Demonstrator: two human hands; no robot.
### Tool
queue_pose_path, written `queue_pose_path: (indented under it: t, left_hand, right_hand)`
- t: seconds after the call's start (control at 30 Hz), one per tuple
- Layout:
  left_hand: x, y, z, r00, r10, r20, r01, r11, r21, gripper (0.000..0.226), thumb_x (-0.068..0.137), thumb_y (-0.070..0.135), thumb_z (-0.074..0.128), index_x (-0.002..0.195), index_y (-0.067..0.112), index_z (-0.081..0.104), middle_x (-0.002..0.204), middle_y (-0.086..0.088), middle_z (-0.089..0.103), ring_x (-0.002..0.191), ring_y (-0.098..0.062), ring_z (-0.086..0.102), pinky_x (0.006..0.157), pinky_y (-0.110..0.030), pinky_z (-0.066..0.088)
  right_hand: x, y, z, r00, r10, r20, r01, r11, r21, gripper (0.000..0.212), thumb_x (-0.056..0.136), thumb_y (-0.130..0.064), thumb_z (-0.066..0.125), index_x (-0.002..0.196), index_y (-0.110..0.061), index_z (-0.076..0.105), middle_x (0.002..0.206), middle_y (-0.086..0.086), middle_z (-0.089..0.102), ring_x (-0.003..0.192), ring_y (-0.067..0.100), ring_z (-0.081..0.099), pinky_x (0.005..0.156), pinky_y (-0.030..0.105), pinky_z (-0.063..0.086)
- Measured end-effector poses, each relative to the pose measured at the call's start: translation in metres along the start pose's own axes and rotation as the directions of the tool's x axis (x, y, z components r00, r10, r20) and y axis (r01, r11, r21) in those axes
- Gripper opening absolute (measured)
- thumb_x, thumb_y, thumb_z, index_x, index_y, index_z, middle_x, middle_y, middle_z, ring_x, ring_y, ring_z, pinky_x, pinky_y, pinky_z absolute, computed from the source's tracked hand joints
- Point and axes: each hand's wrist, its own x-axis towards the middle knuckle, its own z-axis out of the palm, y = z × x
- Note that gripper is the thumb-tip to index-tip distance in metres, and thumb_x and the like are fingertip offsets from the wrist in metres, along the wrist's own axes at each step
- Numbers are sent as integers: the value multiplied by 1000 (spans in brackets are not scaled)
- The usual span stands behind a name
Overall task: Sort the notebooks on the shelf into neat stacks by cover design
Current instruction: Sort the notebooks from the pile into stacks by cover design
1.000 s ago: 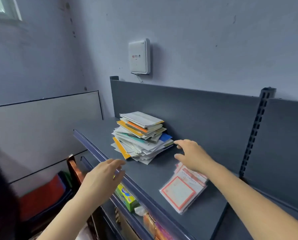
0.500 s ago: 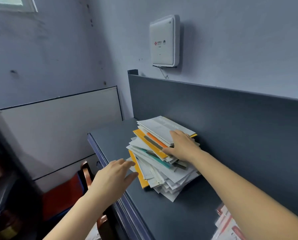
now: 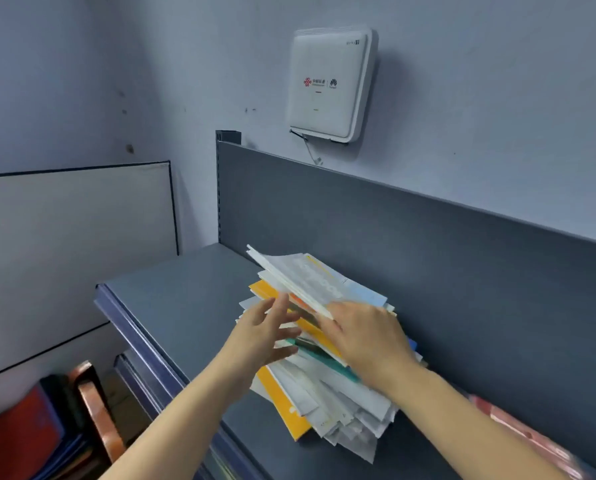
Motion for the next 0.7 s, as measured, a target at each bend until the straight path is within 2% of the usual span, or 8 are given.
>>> queue_pose_path:
  t: [0.03,0.1,0.17,0.2,0.3,0.4,0.5,0.7]
  left_hand:
    - [5,4,-2,998,-54,40,58,992,-111,45,94,50,47,115,13,60,104,-5,71,88,-17,70,75,-30,58]
    - [13,6,-11,997,-53,50,61,983,-174,34,100,35,45,112,9,63,94,-10,73,78,-23,69,69,-32,54]
    - [21,2,-25,1000,0,3,0,987,-160,27,98,5,41,110,8,64,93,-7,75,77,-24,69,69,-34,51]
    - [23,0,-34,1000,10,-20,-13,988,-152,32,94,-3,39,105,11,65,91,-4,75,76,-21,70,69,-33,52]
    - [26,-5,-67,992,59,-113,-69,994,-88,34,92,-9,38,96,14,62,87,0,73,73,-16,68,64,-32,53]
    - [34,-18,-108,974,50,-222,-59,998,-34,29,92,-3,45,115,14,51,104,-2,66,89,-23,64,67,-36,53]
    - [34,-27,-132,980,16,-200,-17,1000,-2,34,91,6,49,122,21,48,115,-2,65,99,-27,64,73,-45,56]
    - [28,-26,-127,981,1,-194,-2,1000,-1,35,93,12,51,123,30,46,116,5,63,103,-26,62,85,-54,54]
  right_hand:
    - [-2,-16,1,999,-40,17,39,999,26,64,86,-58,5,99,-22,56,101,-5,62,94,19,56,65,31,34]
    - [0,-37,2,993,-67,100,48,982,181,57,87,-63,21,107,-26,60,110,-11,61,106,11,53,74,30,39]
    - [9,-37,-1,991,14,132,-68,906,418,51,89,-63,40,118,-28,62,123,-14,60,117,5,50,96,31,42]
    - [15,-28,-1,991,82,103,-119,890,439,49,90,-59,46,124,-28,60,131,-14,56,123,5,47,104,30,38]
    - [31,5,3,948,274,159,-302,935,187,66,87,-53,56,144,-27,36,153,-8,31,139,13,28,110,31,27]
    - [38,26,19,845,373,383,-431,899,76,92,80,-65,56,152,-26,14,159,-3,12,144,21,18,116,39,24]
    - [41,34,26,819,378,431,-420,907,4,94,78,-72,50,152,-26,14,158,-5,19,141,20,27,113,40,31]
    - [43,33,17,824,359,439,-354,930,-97,85,83,-71,40,151,-25,17,156,-4,26,136,18,37,106,36,39]
